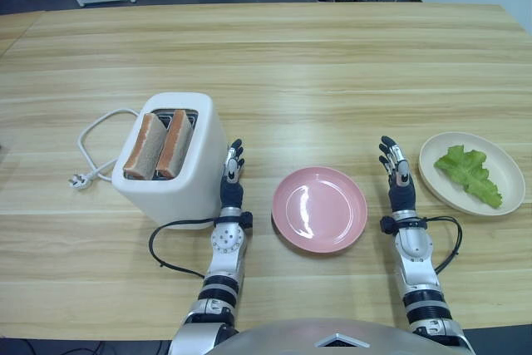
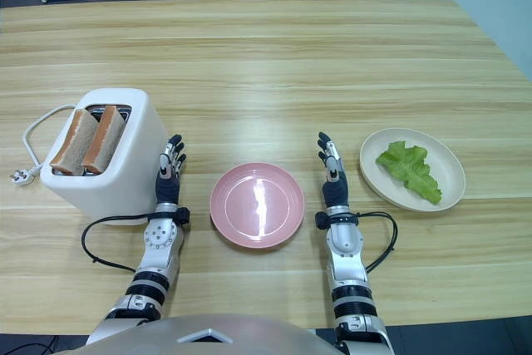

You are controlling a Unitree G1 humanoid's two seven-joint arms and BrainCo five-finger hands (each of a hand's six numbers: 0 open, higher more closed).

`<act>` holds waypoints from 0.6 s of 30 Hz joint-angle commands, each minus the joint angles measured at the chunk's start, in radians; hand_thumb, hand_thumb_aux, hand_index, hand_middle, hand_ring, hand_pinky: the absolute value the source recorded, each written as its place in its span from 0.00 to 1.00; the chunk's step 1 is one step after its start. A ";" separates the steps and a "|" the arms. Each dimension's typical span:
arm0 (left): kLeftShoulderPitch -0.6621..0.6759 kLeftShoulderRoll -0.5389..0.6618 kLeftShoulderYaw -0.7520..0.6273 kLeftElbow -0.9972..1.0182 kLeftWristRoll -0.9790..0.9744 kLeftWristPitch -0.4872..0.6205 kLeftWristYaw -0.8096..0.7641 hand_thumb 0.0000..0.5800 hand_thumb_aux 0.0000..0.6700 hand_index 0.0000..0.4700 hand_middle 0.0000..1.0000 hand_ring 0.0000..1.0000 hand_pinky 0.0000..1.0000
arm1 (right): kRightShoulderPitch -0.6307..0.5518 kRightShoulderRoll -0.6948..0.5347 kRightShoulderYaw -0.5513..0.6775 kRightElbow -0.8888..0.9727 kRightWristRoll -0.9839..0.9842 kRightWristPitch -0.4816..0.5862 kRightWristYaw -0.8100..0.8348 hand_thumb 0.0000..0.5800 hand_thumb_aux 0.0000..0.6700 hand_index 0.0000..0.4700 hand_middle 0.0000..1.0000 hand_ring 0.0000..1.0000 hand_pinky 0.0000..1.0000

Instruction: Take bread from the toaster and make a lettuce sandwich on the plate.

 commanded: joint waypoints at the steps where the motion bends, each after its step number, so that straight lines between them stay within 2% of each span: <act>1: -0.001 0.015 -0.016 0.025 0.032 -0.002 0.006 0.00 0.00 0.00 0.00 0.00 0.00 | 0.006 -0.004 0.003 -0.004 0.002 0.016 0.005 0.00 0.00 0.00 0.00 0.00 0.00; 6: -0.006 0.021 -0.044 0.047 0.091 -0.003 0.046 0.00 0.00 0.00 0.00 0.00 0.00 | 0.007 -0.003 0.005 -0.006 0.001 0.019 0.010 0.00 0.00 0.00 0.00 0.00 0.00; 10: 0.002 0.030 -0.054 0.033 0.068 0.015 0.011 0.00 0.00 0.00 0.00 0.00 0.00 | 0.010 -0.003 0.003 -0.005 0.000 0.021 0.011 0.00 0.00 0.00 0.00 0.00 0.00; 11: 0.030 0.027 -0.069 -0.042 0.040 0.026 -0.032 0.00 0.00 0.00 0.00 0.00 0.00 | 0.010 -0.003 0.003 -0.002 -0.001 0.020 0.010 0.00 0.00 0.00 0.00 0.00 0.00; 13: 0.120 0.036 -0.144 -0.332 -0.019 0.078 -0.134 0.00 0.00 0.00 0.00 0.00 0.00 | 0.011 0.000 0.003 0.004 -0.004 0.020 0.003 0.00 0.00 0.00 0.00 0.00 0.00; 16: 0.249 0.170 -0.283 -0.964 -0.262 0.301 -0.279 0.00 0.00 0.00 0.00 0.00 0.00 | 0.003 0.016 0.011 0.023 -0.019 0.016 -0.017 0.00 0.00 0.00 0.00 0.00 0.00; 18: 0.283 0.304 -0.252 -1.251 -0.454 0.435 -0.297 0.00 0.00 0.00 0.00 0.00 0.00 | -0.011 0.031 0.021 0.047 -0.028 0.013 -0.027 0.00 0.00 0.00 0.00 0.00 0.00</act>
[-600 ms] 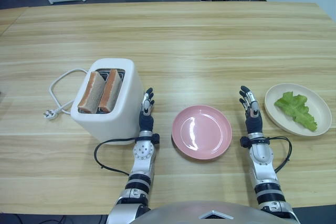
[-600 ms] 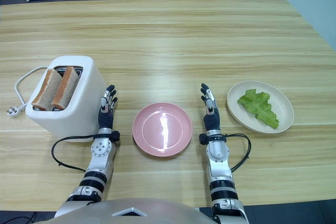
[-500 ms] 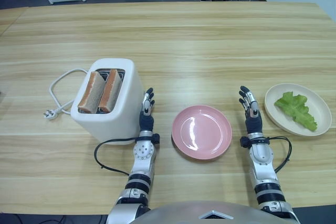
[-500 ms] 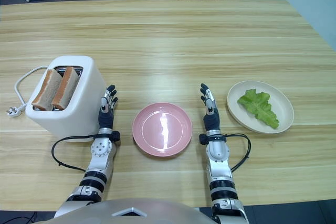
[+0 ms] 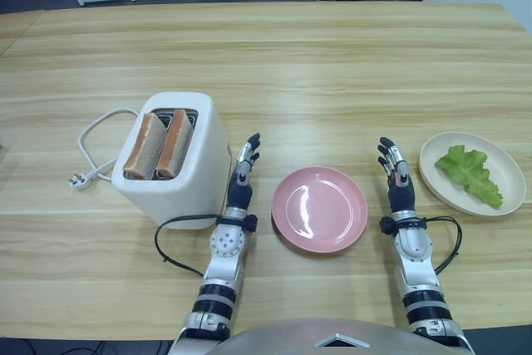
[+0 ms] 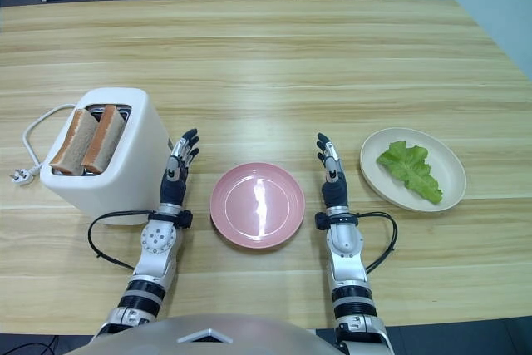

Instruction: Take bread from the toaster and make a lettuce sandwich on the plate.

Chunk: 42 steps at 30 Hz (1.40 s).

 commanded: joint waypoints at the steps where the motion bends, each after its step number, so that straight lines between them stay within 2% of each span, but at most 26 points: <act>1: 0.153 0.329 -0.042 -0.935 -0.511 0.388 -0.141 0.00 0.00 0.00 0.00 0.00 0.00 | -0.021 0.035 0.026 0.061 -0.031 0.006 -0.034 0.00 0.00 0.00 0.00 0.00 0.00; 2: 0.158 0.401 0.048 -0.998 -0.601 0.407 -0.137 0.00 0.00 0.00 0.00 0.00 0.00 | -0.028 0.039 0.031 0.074 -0.037 0.006 -0.039 0.00 0.00 0.00 0.00 0.00 0.00; 4: 0.179 0.511 0.260 -1.048 -0.662 0.407 -0.146 0.00 0.00 0.00 0.00 0.00 0.00 | -0.034 0.045 0.036 0.090 -0.043 0.005 -0.043 0.00 0.00 0.00 0.00 0.00 0.00; 8: 0.279 0.627 0.641 -1.065 -0.707 0.377 -0.174 0.00 0.00 0.00 0.00 0.00 0.00 | -0.030 0.046 0.042 0.095 -0.044 0.006 -0.045 0.00 0.00 0.00 0.00 0.00 0.00; 12: 0.334 0.643 0.827 -1.000 -0.360 0.443 -0.139 0.00 0.00 0.00 0.00 0.00 0.00 | -0.023 0.059 0.061 0.091 -0.055 0.005 -0.050 0.00 0.00 0.00 0.00 0.00 0.00; 15: 0.337 0.672 0.820 -0.920 -0.071 0.511 -0.090 0.00 0.00 0.00 0.00 0.00 0.00 | -0.014 0.066 0.077 0.086 -0.062 0.007 -0.050 0.00 0.00 0.00 0.00 0.00 0.00; 19: 0.313 0.673 0.650 -0.774 0.220 0.561 -0.058 0.00 0.00 0.00 0.00 0.00 0.00 | -0.004 0.064 0.084 0.068 -0.067 0.011 -0.054 0.00 0.00 0.00 0.00 0.00 0.00; 23: 0.271 0.669 0.535 -0.639 0.458 0.621 0.012 0.00 0.00 0.00 0.00 0.00 0.00 | 0.005 0.059 0.087 0.057 -0.067 0.016 -0.054 0.00 0.00 0.00 0.00 0.00 0.00; 27: 0.230 0.664 0.474 -0.552 0.567 0.668 0.039 0.00 0.00 0.00 0.00 0.00 0.00 | 0.011 0.056 0.090 0.050 -0.067 0.022 -0.054 0.00 0.00 0.00 0.00 0.00 0.00; 28: 0.223 0.662 0.464 -0.537 0.580 0.677 0.041 0.10 0.05 0.05 0.00 0.00 0.00 | 0.012 0.056 0.091 0.048 -0.067 0.024 -0.054 0.00 0.00 0.00 0.00 0.00 0.00; 31: 0.212 0.665 0.450 -0.505 0.628 0.709 0.053 0.14 0.07 0.07 0.00 0.00 0.00 | 0.016 0.057 0.093 0.039 -0.068 0.028 -0.055 0.00 0.00 0.00 0.00 0.00 0.00; 35: 0.218 0.669 0.438 -0.509 0.663 0.700 0.068 0.13 0.07 0.07 0.00 0.00 0.00 | 0.022 0.054 0.091 0.032 -0.066 0.033 -0.058 0.00 0.00 0.00 0.00 0.00 0.00; 37: 0.223 0.659 0.421 -0.541 0.659 0.675 0.062 0.22 0.12 0.12 0.00 0.00 0.00 | 0.024 0.053 0.091 0.031 -0.066 0.035 -0.059 0.00 0.00 0.00 0.00 0.00 0.00; 38: 0.225 0.654 0.412 -0.558 0.660 0.666 0.061 0.35 0.19 0.19 0.00 0.00 0.00 | 0.025 0.054 0.092 0.030 -0.066 0.036 -0.059 0.00 0.00 0.00 0.00 0.00 0.00; 39: 0.228 0.649 0.407 -0.575 0.659 0.656 0.061 0.67 0.42 0.42 0.00 0.00 0.00 | 0.026 0.054 0.092 0.031 -0.067 0.037 -0.059 0.00 0.00 0.00 0.00 0.00 0.00; 40: 0.230 0.646 0.404 -0.587 0.662 0.650 0.062 0.80 0.55 0.55 0.00 0.00 0.00 | 0.026 0.054 0.093 0.030 -0.066 0.038 -0.060 0.00 0.00 0.00 0.00 0.00 0.00; 42: 0.233 0.642 0.401 -0.604 0.669 0.642 0.059 0.94 0.75 0.75 0.00 0.00 0.00 | 0.028 0.054 0.094 0.028 -0.067 0.041 -0.060 0.00 0.00 0.00 0.00 0.00 0.00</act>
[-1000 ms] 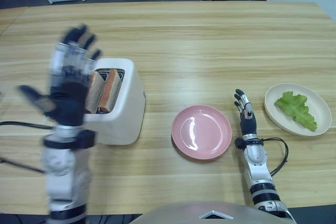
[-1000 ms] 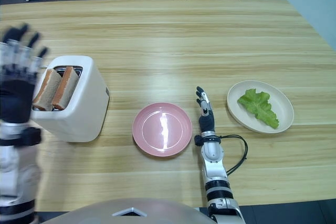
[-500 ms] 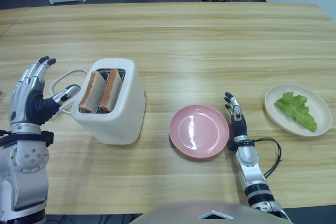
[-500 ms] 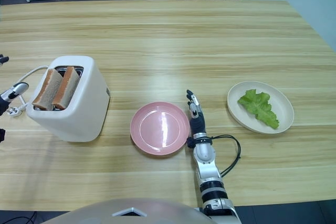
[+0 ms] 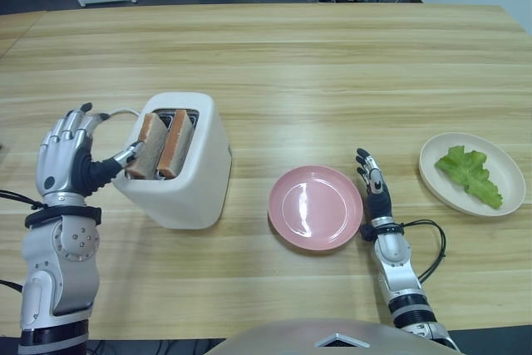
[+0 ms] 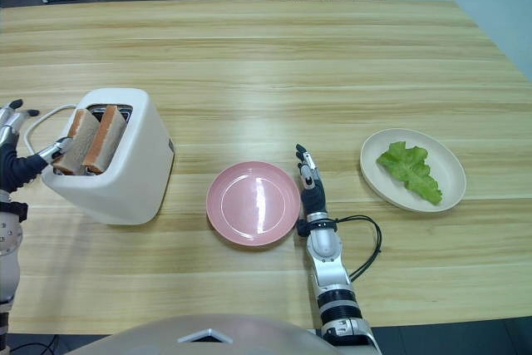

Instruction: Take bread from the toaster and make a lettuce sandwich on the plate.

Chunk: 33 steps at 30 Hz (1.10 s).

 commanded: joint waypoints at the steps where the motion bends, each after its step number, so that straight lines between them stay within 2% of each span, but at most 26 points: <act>1: 0.016 -0.011 -0.015 -0.032 0.018 -0.015 -0.010 0.96 0.79 0.79 0.00 0.00 0.00 | 0.010 -0.002 0.001 -0.011 -0.004 0.019 -0.001 0.00 0.00 0.00 0.00 0.00 0.00; 2: 0.017 -0.013 -0.014 -0.035 0.020 -0.017 -0.014 0.98 0.84 0.84 0.00 0.00 0.00 | 0.012 -0.003 0.001 -0.017 -0.002 0.021 0.000 0.00 0.00 0.00 0.00 0.00 0.00; 3: 0.020 -0.014 -0.013 -0.036 0.023 -0.017 -0.016 0.98 0.85 0.85 0.00 0.00 0.00 | 0.015 -0.003 0.000 -0.024 0.001 0.024 0.002 0.00 0.00 0.00 0.00 0.00 0.00; 7: 0.030 -0.015 -0.009 -0.020 0.031 -0.003 -0.025 0.98 0.85 0.85 0.00 0.00 0.00 | 0.021 -0.005 -0.002 -0.042 0.004 0.033 0.005 0.00 0.00 0.00 0.00 0.00 0.00; 8: 0.031 -0.014 -0.009 -0.012 0.034 0.004 -0.027 0.97 0.82 0.82 0.00 0.00 0.00 | 0.023 -0.005 -0.002 -0.045 0.004 0.035 0.005 0.00 0.00 0.00 0.00 0.00 0.00; 9: 0.030 -0.011 -0.010 -0.003 0.038 0.009 -0.028 0.92 0.72 0.72 0.00 0.00 0.00 | 0.025 -0.005 -0.003 -0.049 0.004 0.037 0.004 0.00 0.00 0.00 0.00 0.00 0.00; 11: 0.031 -0.010 -0.015 0.005 0.038 0.014 -0.038 0.84 0.60 0.60 0.00 0.00 0.00 | 0.028 -0.006 -0.003 -0.055 0.004 0.041 0.004 0.00 0.00 0.00 0.00 0.00 0.00; 12: 0.033 -0.015 -0.019 0.001 0.029 0.015 -0.047 0.77 0.52 0.52 0.00 0.00 0.00 | 0.028 -0.006 -0.003 -0.056 0.004 0.043 0.005 0.00 0.00 0.00 0.00 0.00 0.00; 13: 0.035 -0.019 -0.022 -0.004 0.024 0.016 -0.054 0.65 0.41 0.41 0.00 0.00 0.00 | 0.029 -0.006 -0.003 -0.057 0.005 0.044 0.005 0.00 0.00 0.00 0.00 0.00 0.00; 14: 0.036 -0.023 -0.024 -0.009 0.017 0.017 -0.060 0.40 0.22 0.22 0.00 0.00 0.00 | 0.030 -0.007 -0.003 -0.058 0.005 0.045 0.006 0.00 0.00 0.00 0.00 0.00 0.00; 15: 0.037 -0.026 -0.026 -0.013 0.014 0.020 -0.065 0.25 0.13 0.13 0.00 0.00 0.00 | 0.031 -0.007 -0.003 -0.060 0.006 0.046 0.006 0.00 0.00 0.00 0.00 0.00 0.00; 16: 0.038 -0.027 -0.027 -0.016 0.013 0.022 -0.071 0.21 0.11 0.11 0.00 0.00 0.00 | 0.032 -0.007 -0.003 -0.061 0.006 0.047 0.007 0.00 0.00 0.00 0.00 0.00 0.00; 17: 0.039 -0.029 -0.028 -0.018 0.013 0.023 -0.075 0.00 0.00 0.00 0.00 0.00 0.00 | 0.034 -0.008 -0.003 -0.063 0.006 0.048 0.007 0.00 0.00 0.00 0.00 0.00 0.00; 33: 0.028 -0.067 0.075 -0.077 0.023 0.046 0.009 0.00 0.00 0.00 0.00 0.00 0.00 | 0.045 -0.010 -0.002 -0.077 0.005 0.058 0.007 0.00 0.00 0.00 0.00 0.00 0.00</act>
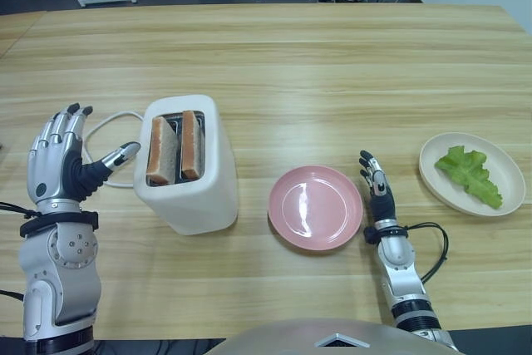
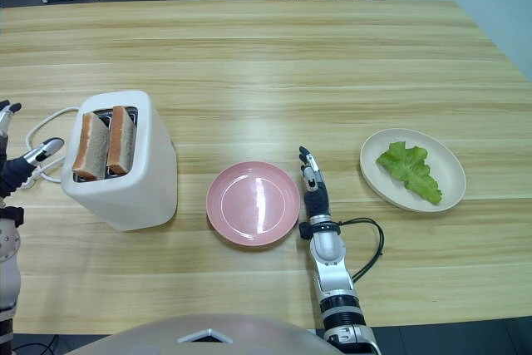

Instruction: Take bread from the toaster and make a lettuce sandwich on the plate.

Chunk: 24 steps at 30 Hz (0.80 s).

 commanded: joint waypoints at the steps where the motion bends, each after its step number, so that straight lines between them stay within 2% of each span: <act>1: 0.010 -0.022 0.001 -0.084 0.009 0.005 -0.017 0.00 0.00 0.00 0.00 0.00 0.00 | 0.004 -0.002 -0.002 -0.006 0.004 0.015 0.003 0.00 0.00 0.00 0.00 0.00 0.00; 6: 0.039 -0.075 -0.091 -0.237 0.018 0.000 -0.088 0.00 0.00 0.00 0.00 0.00 0.00 | 0.006 0.006 -0.001 -0.001 -0.001 0.014 -0.008 0.00 0.00 0.00 0.00 0.00 0.00; 19: 0.085 -0.097 -0.083 -0.190 0.098 0.035 -0.106 0.00 0.00 0.00 0.00 0.00 0.00 | 0.017 -0.001 -0.001 -0.015 0.001 0.021 -0.004 0.00 0.00 0.00 0.00 0.00 0.00; 24: 0.098 -0.129 -0.185 -0.208 0.113 -0.001 -0.125 0.00 0.00 0.00 0.00 0.00 0.00 | 0.023 -0.002 0.000 -0.021 0.001 0.024 -0.003 0.00 0.00 0.00 0.00 0.00 0.00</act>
